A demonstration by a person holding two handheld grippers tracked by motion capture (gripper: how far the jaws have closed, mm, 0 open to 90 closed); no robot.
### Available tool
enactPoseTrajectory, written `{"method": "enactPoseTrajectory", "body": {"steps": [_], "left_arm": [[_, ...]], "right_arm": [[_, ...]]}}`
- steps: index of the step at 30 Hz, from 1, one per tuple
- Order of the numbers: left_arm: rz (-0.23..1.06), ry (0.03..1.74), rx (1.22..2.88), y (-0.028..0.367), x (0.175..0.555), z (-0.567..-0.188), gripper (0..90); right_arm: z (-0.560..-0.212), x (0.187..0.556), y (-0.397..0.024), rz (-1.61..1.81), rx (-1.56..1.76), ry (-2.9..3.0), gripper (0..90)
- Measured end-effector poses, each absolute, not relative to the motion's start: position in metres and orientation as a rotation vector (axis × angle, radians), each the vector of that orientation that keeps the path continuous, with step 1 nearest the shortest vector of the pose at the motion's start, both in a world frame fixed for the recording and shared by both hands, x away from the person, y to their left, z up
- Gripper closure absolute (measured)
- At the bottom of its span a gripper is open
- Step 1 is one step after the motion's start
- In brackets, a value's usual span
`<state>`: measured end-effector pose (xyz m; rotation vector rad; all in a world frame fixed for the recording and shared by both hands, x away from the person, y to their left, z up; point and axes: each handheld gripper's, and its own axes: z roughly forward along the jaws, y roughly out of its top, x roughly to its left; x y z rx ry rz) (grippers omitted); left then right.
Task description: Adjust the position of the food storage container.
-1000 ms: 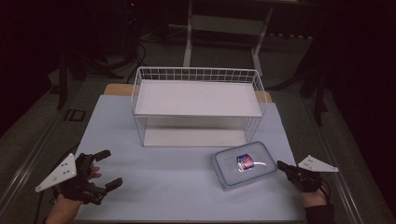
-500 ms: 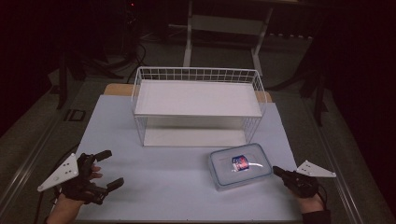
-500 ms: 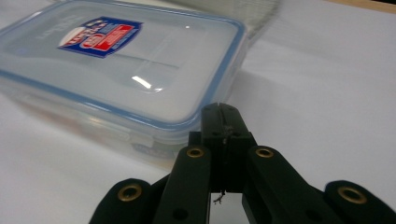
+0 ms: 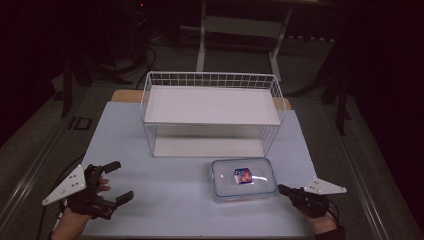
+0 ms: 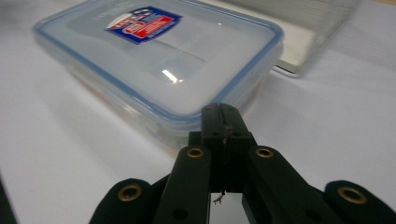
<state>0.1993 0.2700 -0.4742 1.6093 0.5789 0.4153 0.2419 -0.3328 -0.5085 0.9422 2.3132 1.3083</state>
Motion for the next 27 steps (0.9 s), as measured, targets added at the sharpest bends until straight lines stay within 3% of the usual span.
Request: {"method": "enactPoseTrajectory", "body": {"steps": [27], "left_arm": [[0.404, 0.593, 1.621, 0.265, 0.200, -0.478, 0.0]], "right_arm": [[-0.509, 0.271, -0.301, 1.297, 0.942, 2.351, 90.0]]}}
